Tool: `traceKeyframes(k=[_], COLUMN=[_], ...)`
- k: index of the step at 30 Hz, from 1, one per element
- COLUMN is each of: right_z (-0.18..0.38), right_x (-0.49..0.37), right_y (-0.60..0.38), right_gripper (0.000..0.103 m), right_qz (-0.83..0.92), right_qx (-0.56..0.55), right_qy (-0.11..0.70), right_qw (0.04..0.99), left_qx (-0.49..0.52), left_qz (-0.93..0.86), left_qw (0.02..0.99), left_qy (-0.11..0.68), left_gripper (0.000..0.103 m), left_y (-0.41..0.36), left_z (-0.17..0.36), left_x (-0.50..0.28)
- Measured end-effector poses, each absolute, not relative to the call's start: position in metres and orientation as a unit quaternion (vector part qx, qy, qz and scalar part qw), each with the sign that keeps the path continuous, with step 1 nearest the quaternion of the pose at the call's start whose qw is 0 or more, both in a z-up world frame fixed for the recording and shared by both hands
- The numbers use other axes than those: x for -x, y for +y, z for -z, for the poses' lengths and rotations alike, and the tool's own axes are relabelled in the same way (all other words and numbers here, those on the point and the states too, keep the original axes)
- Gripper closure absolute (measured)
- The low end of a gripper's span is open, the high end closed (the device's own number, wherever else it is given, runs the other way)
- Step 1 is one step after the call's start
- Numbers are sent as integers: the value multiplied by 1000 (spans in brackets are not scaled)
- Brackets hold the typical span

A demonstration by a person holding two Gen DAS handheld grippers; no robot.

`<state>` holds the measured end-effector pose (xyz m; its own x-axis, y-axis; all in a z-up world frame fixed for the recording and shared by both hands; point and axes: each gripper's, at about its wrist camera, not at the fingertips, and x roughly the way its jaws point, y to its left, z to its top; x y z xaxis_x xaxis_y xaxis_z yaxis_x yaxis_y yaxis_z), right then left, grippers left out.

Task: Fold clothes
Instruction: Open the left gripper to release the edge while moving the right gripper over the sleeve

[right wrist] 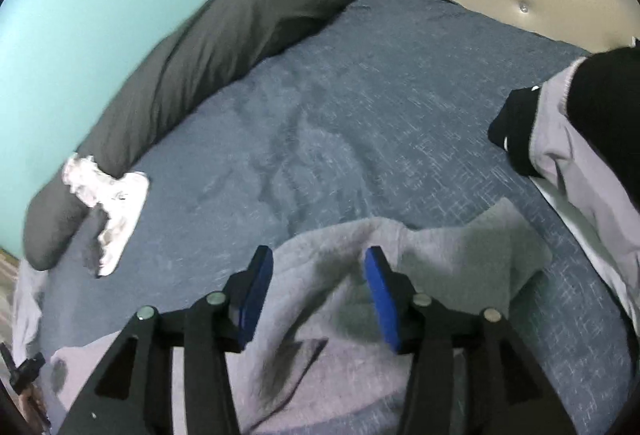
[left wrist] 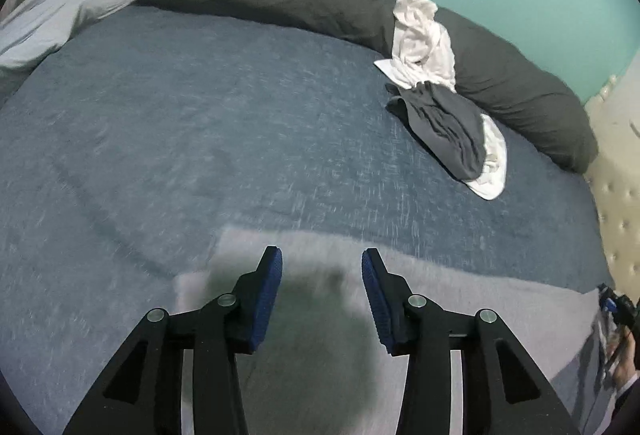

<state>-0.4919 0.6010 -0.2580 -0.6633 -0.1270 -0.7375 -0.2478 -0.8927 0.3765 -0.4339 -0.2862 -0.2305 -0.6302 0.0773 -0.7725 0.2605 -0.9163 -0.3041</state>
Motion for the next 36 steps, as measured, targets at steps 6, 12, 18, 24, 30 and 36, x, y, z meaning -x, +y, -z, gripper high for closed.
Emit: traceKeyframes(k=[6, 12, 18, 24, 30, 36], right_z=[286, 320, 338, 340, 345, 346], right_x=[447, 426, 426, 442, 454, 464], right_y=[606, 599, 595, 594, 589, 583], right_gripper=[53, 37, 34, 31, 31, 29], right_qz=[-862, -822, -808, -817, -820, -829], right_qx=[420, 433, 417, 402, 404, 403], right_qy=[284, 369, 417, 414, 405, 388], right_qw=[26, 3, 5, 5, 13, 15], left_qx=[-425, -427, -422, -405, -377, -351], left_qz=[867, 841, 825, 826, 824, 829], left_qw=[54, 54, 49, 45, 48, 51], left_qy=[255, 327, 373, 389, 421, 433], left_gripper=[53, 51, 39, 36, 34, 29], left_y=[-303, -300, -291, -292, -300, -303], left_z=[255, 295, 317, 324, 330, 323], left_x=[370, 331, 315, 319, 328, 322])
